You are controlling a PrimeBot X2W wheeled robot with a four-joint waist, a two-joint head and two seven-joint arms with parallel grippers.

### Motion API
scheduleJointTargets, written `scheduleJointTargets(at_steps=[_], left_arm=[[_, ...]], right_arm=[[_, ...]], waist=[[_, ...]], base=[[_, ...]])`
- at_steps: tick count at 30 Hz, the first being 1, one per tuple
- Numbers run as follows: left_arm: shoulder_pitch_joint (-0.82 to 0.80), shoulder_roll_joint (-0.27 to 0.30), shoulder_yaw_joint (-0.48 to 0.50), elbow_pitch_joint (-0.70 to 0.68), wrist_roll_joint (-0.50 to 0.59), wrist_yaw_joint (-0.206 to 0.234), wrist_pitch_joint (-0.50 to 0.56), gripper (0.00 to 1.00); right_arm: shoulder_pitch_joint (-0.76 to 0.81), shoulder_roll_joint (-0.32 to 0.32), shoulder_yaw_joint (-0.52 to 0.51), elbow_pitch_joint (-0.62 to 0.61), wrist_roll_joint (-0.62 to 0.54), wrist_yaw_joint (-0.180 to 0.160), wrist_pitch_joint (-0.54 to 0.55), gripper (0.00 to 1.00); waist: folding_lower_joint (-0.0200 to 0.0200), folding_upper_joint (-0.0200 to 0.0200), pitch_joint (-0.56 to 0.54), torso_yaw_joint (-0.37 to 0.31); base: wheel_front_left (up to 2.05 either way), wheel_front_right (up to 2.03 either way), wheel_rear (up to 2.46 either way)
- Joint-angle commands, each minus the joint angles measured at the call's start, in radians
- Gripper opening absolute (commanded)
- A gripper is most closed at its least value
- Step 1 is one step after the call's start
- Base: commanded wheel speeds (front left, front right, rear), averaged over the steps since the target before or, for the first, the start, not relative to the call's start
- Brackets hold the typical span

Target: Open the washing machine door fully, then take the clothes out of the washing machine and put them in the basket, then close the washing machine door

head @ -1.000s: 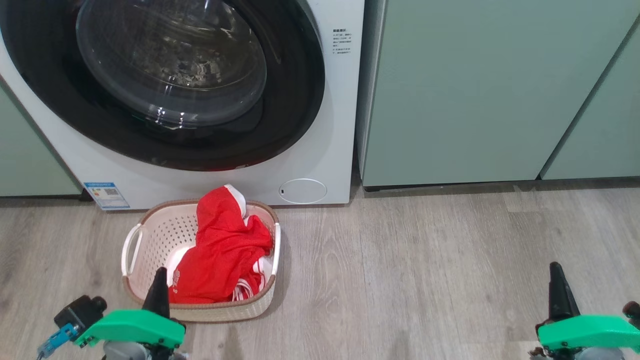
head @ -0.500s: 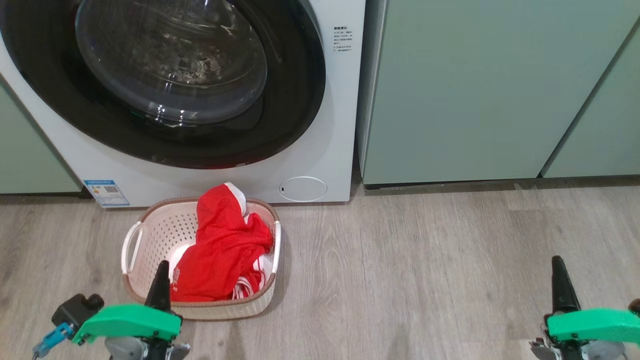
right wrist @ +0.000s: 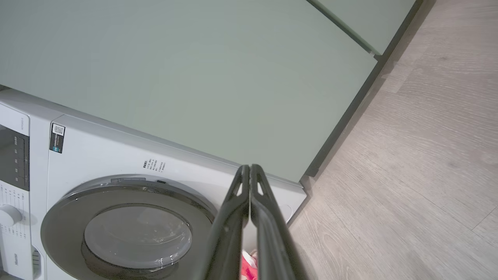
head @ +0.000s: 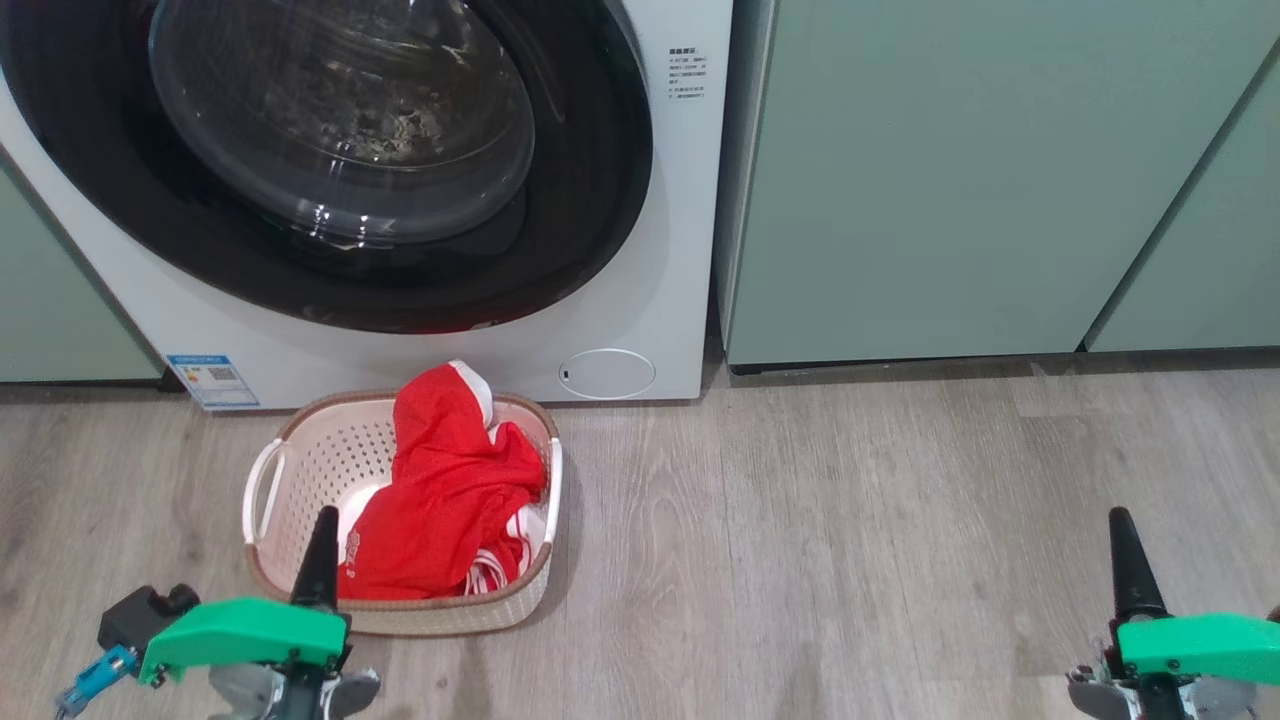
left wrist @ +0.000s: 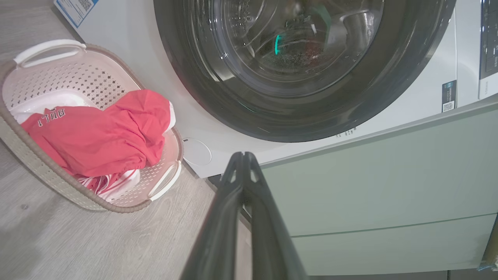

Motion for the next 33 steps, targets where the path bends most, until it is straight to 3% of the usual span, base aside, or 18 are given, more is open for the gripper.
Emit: scheduleJointTargets(at_steps=[1, 33], left_arm=[[-0.051, 0.006, 0.027, -0.04, -0.026, 0.0, 0.008, 0.0], [-0.052, -0.006, 0.043, -0.131, -0.344, 0.001, 0.098, 0.0]], right_arm=[[-0.055, -0.008, 0.01, -0.04, 0.028, -0.001, 0.007, 0.0], [-0.077, -0.009, -0.01, -0.065, 0.348, -0.001, 0.098, 0.0]], waist=[[0.0, 0.0, 0.001, 0.0], [0.0, 0.0, 0.016, 0.004]], base=[[0.0, 0.0, 0.0], [0.0, 0.0, 0.0]])
